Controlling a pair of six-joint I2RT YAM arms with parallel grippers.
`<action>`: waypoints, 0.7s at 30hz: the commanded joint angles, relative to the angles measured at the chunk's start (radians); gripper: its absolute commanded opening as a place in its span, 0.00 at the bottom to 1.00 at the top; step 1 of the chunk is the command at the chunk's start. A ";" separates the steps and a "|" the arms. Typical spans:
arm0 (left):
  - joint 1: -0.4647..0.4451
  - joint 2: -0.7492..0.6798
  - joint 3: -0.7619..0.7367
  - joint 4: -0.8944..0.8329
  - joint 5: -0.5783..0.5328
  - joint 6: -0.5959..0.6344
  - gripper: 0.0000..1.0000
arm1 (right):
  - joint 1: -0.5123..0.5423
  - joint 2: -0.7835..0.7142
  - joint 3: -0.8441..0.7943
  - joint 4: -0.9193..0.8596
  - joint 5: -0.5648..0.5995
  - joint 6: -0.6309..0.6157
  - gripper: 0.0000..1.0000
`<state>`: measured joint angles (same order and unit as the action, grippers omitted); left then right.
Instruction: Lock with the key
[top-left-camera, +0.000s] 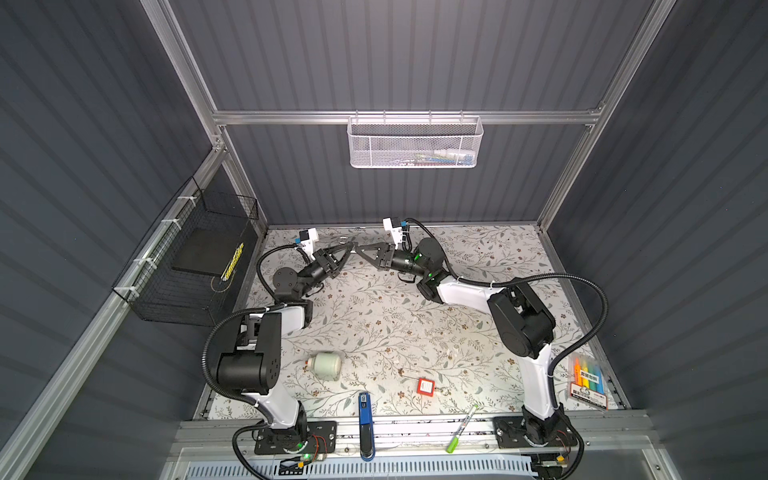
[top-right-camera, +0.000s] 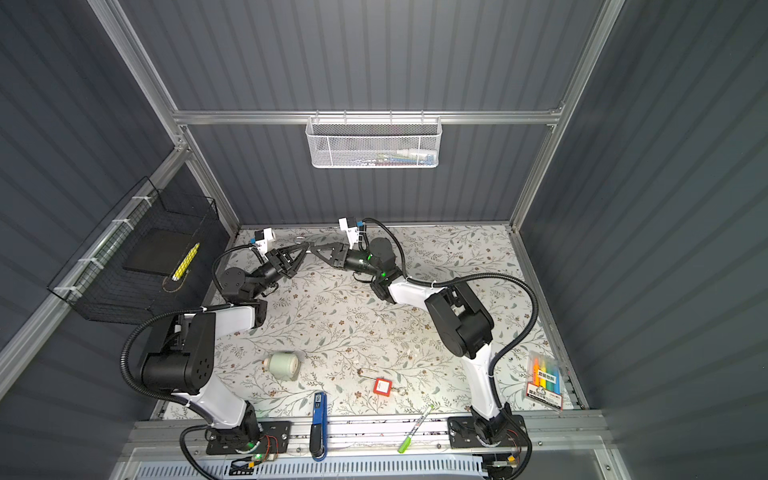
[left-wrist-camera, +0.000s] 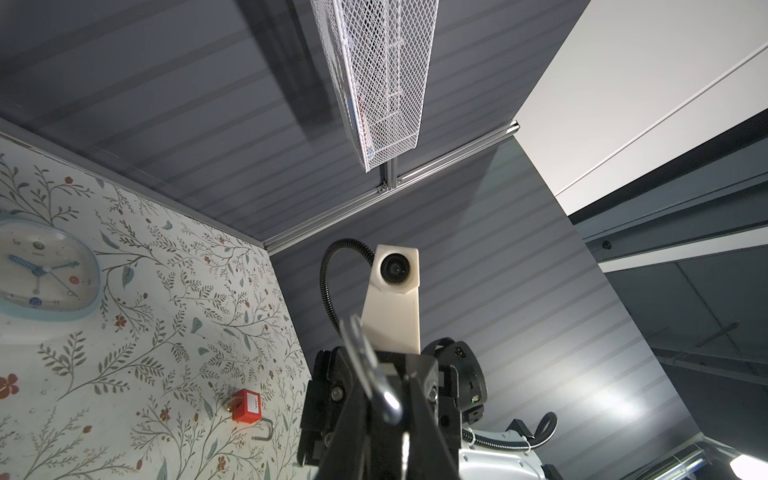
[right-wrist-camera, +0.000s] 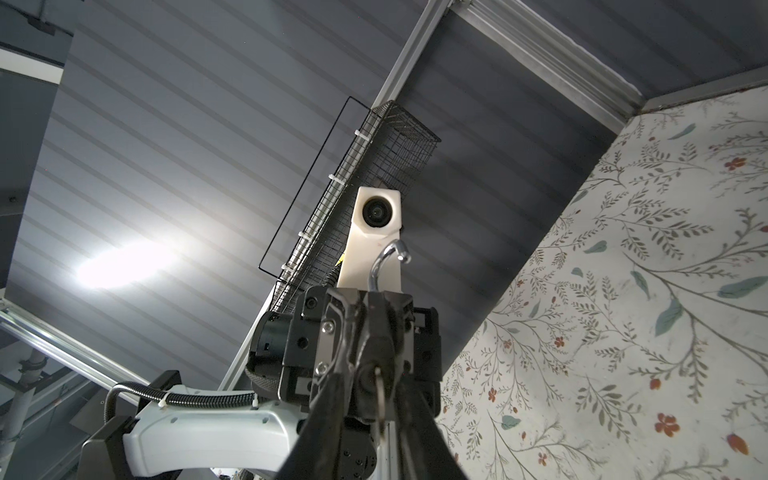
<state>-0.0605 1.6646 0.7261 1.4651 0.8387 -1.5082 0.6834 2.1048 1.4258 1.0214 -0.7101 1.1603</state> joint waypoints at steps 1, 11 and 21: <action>-0.005 -0.034 -0.008 0.063 0.018 -0.012 0.00 | 0.006 0.010 0.037 0.026 -0.018 -0.004 0.20; -0.005 -0.038 -0.026 0.063 0.020 -0.010 0.00 | 0.011 0.038 0.068 0.045 -0.027 0.018 0.23; -0.005 -0.042 -0.032 0.063 0.019 -0.005 0.05 | 0.015 0.038 0.066 0.059 -0.025 0.017 0.06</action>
<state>-0.0593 1.6508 0.7094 1.4899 0.8379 -1.5158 0.6884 2.1254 1.4612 1.0264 -0.7273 1.1862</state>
